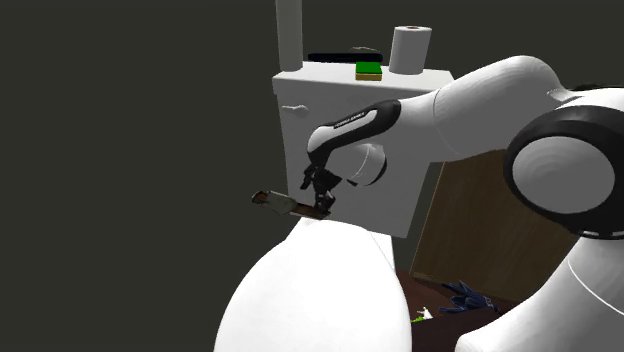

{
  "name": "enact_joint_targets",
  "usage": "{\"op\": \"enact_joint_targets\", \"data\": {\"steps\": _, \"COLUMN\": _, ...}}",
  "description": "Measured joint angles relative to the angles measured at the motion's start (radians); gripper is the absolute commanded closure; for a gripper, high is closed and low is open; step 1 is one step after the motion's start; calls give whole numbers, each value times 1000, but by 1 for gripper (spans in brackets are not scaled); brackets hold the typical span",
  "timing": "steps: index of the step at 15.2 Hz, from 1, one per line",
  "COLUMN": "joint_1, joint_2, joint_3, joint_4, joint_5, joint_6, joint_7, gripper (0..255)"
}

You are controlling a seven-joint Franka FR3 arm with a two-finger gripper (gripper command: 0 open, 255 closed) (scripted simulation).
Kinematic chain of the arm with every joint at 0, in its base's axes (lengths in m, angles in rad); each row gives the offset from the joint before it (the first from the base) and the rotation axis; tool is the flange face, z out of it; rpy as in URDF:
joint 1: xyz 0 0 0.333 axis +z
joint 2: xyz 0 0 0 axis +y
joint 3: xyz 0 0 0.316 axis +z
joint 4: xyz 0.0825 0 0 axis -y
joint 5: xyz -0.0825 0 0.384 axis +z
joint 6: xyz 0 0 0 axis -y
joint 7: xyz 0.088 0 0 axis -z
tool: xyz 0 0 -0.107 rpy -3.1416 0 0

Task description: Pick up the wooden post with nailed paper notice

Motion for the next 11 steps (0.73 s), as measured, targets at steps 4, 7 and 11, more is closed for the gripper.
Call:
{"op": "enact_joint_targets", "data": {"steps": 4, "joint_1": 9, "joint_2": 136, "joint_3": -11, "joint_4": 88, "joint_5": -29, "joint_6": 120, "joint_7": 124, "gripper": 0}}
{"op": "enact_joint_targets", "data": {"steps": 7, "joint_1": 11, "joint_2": 177, "joint_3": -11, "joint_4": 92, "joint_5": -15, "joint_6": 165, "joint_7": 118, "gripper": 0}}
{"op": "enact_joint_targets", "data": {"steps": 11, "joint_1": 10, "joint_2": 224, "joint_3": 0, "joint_4": 86, "joint_5": 12, "joint_6": 217, "joint_7": 78, "gripper": 0}}
